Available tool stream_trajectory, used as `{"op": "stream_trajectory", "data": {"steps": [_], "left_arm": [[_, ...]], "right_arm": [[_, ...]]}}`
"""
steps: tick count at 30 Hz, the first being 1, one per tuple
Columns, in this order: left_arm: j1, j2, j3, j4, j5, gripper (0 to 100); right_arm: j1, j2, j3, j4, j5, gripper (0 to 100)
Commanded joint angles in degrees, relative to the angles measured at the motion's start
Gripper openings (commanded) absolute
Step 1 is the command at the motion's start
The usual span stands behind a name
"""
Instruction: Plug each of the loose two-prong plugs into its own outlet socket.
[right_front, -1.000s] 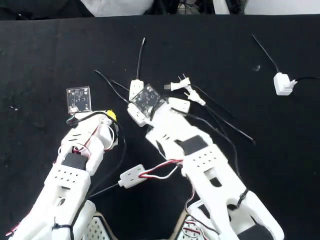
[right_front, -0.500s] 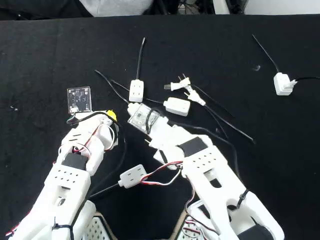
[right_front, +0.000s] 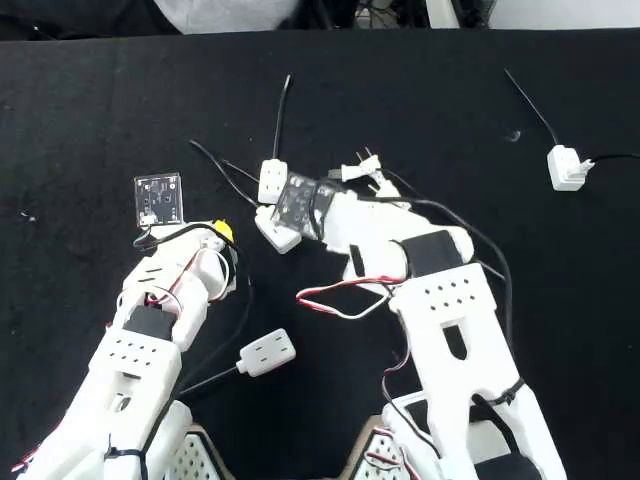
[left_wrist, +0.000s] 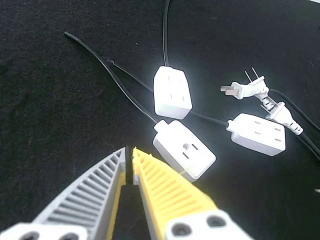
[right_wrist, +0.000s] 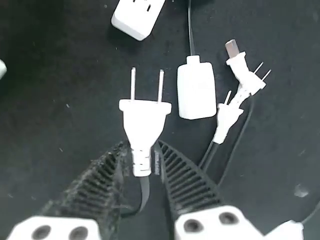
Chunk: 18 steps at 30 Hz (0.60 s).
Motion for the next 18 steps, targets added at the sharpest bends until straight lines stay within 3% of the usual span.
{"op": "stream_trajectory", "data": {"steps": [1, 11, 18], "left_arm": [[0.3, -0.6, -0.8, -0.9, -0.4, 3], [0.2, -0.6, -0.9, -0.9, -0.4, 3], [0.2, -0.6, -0.9, -0.9, -0.4, 3]], "right_arm": [[1.8, -1.4, -6.8, 0.3, 5.8, 1.1], [1.4, -1.4, -8.4, -3.5, 6.2, 1.1], [-3.6, -1.8, 6.6, -3.7, 3.8, 1.1]]}}
